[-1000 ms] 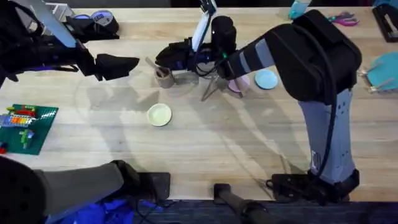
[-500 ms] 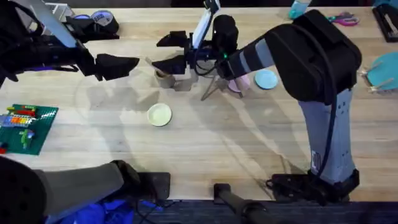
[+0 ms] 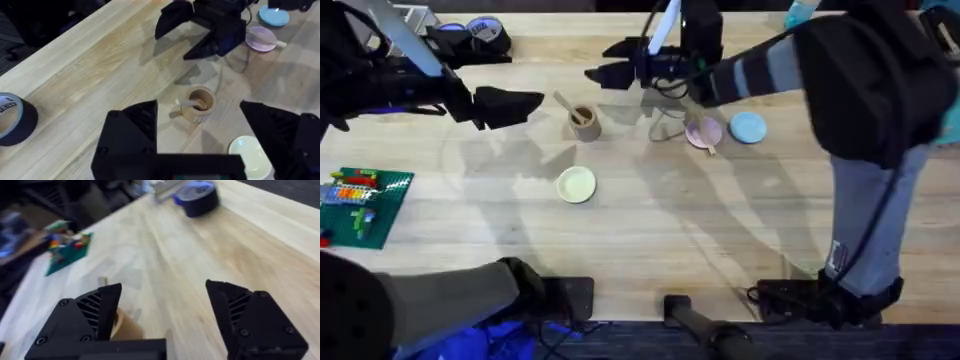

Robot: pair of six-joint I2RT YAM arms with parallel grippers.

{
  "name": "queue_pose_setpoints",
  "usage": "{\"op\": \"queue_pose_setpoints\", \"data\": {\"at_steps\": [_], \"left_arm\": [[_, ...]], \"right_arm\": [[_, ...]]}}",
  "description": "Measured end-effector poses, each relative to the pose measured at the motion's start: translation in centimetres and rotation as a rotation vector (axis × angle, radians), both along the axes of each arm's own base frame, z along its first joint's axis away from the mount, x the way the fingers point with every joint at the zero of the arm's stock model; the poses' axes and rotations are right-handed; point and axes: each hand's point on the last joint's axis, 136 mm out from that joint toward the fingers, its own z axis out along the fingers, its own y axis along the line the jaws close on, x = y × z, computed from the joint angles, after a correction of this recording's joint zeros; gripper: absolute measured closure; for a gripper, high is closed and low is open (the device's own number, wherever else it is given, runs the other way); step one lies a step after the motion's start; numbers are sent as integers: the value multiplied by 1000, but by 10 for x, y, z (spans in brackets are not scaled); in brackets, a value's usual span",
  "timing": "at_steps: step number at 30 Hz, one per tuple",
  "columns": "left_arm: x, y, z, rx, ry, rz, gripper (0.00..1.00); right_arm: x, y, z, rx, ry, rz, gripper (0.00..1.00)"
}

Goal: Pick up a utensil and set it on the pink plate, then put the other utensil in the container.

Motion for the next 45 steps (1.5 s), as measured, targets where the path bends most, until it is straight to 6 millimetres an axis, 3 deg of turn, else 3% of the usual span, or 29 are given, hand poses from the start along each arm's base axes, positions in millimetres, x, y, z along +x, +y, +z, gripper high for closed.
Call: {"op": "queue_pose_setpoints", "data": {"at_steps": [8, 16, 23, 30, 36, 45], "left_arm": [[0, 0, 0, -1, 2, 0, 6], [-1, 7, -9, 52, 34, 20, 6], [6, 20, -6, 106, 44, 103, 6], [-14, 34, 44, 216, 4, 342, 6], [-37, 42, 74, 250, -20, 534, 6], [-60, 39, 74, 229, 44, 622, 6]], "right_arm": [[19, -21, 18, -157, -18, -187, 6], [27, -60, 22, -356, 56, -402, 6], [5, -101, 47, -522, 102, -519, 6], [-27, -150, 69, -686, 153, -636, 5], [-57, -212, 99, -738, 239, -760, 4], [-104, -303, 141, -741, 333, -961, 4]]}}
